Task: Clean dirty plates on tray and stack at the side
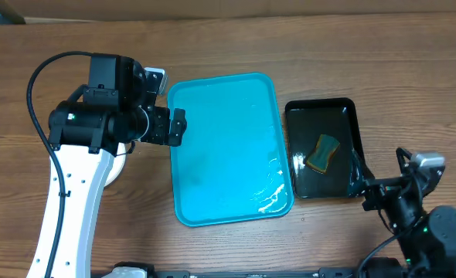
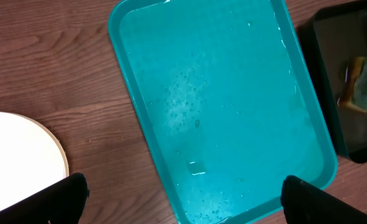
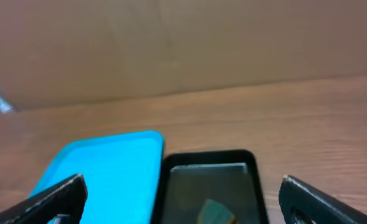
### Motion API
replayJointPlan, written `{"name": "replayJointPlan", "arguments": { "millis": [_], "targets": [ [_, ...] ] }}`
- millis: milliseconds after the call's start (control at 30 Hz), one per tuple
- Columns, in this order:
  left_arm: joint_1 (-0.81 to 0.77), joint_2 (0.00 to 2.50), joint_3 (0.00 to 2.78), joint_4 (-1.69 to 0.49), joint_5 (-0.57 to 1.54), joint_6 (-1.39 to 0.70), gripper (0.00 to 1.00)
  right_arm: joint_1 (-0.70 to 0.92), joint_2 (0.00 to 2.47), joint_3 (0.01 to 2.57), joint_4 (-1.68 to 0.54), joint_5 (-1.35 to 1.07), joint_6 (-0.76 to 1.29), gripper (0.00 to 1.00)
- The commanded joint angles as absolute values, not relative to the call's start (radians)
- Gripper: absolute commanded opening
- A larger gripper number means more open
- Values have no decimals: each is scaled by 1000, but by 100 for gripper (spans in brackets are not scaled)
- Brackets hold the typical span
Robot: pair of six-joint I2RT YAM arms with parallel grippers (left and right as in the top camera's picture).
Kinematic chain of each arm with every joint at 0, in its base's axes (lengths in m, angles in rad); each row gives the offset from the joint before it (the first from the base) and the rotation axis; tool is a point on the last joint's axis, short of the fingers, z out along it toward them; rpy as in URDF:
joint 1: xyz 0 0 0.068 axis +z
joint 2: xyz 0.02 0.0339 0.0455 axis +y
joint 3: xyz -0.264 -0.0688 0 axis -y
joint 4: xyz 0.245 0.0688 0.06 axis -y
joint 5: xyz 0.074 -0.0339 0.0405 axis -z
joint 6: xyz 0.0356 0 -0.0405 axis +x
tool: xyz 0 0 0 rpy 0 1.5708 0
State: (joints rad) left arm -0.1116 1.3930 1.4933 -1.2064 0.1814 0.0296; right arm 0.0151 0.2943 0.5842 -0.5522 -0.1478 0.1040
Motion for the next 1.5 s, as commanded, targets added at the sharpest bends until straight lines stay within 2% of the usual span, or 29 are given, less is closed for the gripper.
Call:
{"name": "replayJointPlan", "arguments": {
  "millis": [0, 200, 433, 633, 1467],
  "targets": [
    [-118, 1400, 1508, -1204, 176, 46, 100, 1, 187, 448, -472, -104, 96, 100],
    [-118, 1400, 1508, -1204, 176, 46, 100, 1, 9, 247, -327, -105, 100, 100],
    [-118, 1401, 1508, -1204, 176, 46, 100, 6, 2, 158, -230, -109, 104, 100],
    [-118, 1401, 1508, -1204, 176, 46, 100, 6, 2, 15, -46, -109, 104, 100],
    [-116, 1390, 1504, -1202, 165, 46, 100, 23, 3, 8, -75, -87, 104, 100]
  ]
}}
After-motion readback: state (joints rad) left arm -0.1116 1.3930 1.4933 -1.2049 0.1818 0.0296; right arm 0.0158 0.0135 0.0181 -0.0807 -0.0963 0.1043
